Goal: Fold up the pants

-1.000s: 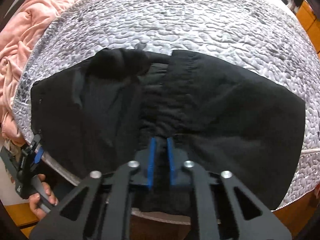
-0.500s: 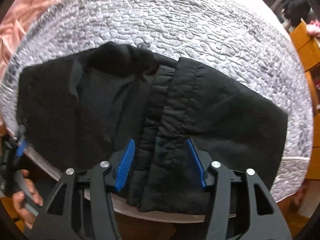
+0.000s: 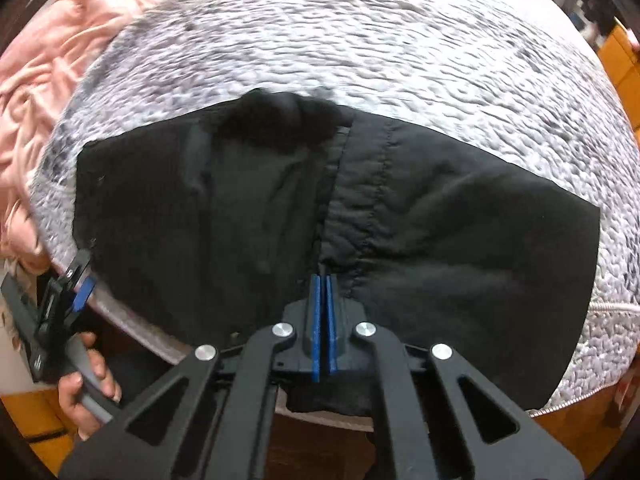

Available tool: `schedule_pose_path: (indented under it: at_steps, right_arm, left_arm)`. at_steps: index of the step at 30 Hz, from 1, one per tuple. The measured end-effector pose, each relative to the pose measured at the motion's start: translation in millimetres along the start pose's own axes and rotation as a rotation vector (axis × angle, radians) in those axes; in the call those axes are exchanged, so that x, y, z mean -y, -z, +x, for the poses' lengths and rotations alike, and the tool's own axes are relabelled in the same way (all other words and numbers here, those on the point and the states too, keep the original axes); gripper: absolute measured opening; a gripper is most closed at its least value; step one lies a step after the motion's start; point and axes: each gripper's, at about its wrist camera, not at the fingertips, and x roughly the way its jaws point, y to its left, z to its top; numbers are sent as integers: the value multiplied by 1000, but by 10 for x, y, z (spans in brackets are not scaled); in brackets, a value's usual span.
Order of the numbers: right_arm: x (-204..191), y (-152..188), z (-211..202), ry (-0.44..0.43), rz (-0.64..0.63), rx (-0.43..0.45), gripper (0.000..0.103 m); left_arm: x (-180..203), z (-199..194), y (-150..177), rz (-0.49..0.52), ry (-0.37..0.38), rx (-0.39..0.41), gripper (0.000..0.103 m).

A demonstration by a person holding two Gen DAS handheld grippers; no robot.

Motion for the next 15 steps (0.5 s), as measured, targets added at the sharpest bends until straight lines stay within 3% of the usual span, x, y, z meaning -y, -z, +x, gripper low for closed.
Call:
schedule_pose_path:
  at_steps: [4, 9, 12, 13, 15]
  right_arm:
    - [3, 27, 243, 13, -1, -46, 2]
    - [-22, 5, 273, -16, -50, -41, 2]
    - [28, -54, 301, -87, -53, -84, 21]
    - [14, -56, 272, -96, -58, -88, 33]
    - [-90, -132, 140, -120, -105, -86, 36]
  left_arm:
    - [-10, -9, 3, -3, -1, -3, 95]
    - [-74, -66, -23, -16, -1, -1, 95]
    - [-171, -86, -56, -52, 9, -16, 98]
    - [-215, -89, -67, -70, 11, -28, 98]
    - [-309, -104, -98, -110, 25, -50, 98]
